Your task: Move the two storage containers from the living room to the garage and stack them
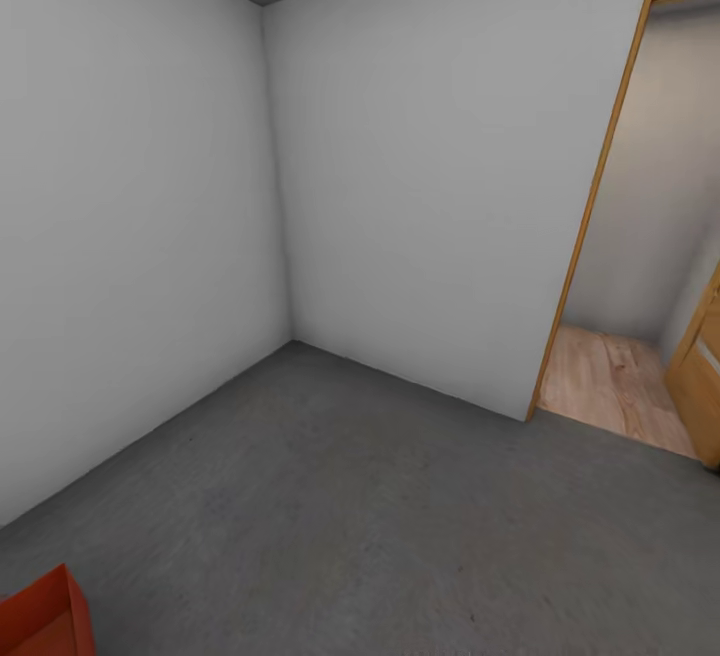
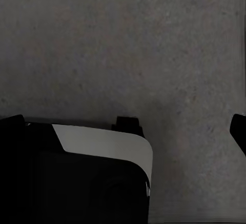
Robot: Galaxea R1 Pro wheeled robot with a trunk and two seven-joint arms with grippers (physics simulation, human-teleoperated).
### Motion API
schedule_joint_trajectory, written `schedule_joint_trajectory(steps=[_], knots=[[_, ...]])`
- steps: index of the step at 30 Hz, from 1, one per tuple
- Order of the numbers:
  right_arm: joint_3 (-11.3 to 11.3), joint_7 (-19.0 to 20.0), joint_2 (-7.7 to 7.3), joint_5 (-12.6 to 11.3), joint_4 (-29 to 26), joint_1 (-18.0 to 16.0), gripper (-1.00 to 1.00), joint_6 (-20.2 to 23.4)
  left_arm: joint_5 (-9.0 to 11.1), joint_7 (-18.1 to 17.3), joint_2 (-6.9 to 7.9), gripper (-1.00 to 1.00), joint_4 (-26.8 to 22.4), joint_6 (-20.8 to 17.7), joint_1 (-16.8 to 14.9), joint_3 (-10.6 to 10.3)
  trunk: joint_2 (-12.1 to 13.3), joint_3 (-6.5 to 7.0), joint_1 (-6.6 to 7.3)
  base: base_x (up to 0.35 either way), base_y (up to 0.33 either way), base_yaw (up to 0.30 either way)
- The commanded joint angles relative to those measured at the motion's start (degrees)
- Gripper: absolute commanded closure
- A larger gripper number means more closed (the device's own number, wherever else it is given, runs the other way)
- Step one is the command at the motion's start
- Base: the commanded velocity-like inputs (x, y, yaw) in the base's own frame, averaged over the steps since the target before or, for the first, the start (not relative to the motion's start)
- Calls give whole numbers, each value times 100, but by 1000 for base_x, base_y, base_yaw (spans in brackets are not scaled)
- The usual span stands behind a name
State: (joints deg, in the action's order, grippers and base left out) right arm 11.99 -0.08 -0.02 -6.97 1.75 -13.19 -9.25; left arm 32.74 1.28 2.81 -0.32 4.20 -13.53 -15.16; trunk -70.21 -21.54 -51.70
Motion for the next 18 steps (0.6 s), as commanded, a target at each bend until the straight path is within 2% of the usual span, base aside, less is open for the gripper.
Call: schedule_joint_trajectory(steps=[1, 18], knots=[[49, -1, 2, -59, 19, -9, -100, -33, 41, 15, 1, -100, -3, 11, -1, -49, -4, -9, 0, 0, 0, -298], [49, -1, 2, -59, 18, -9, -100, -33, 42, 15, 1, -100, -3, 11, -1, -49, -4, -54, 0, 0, 0, -298]])
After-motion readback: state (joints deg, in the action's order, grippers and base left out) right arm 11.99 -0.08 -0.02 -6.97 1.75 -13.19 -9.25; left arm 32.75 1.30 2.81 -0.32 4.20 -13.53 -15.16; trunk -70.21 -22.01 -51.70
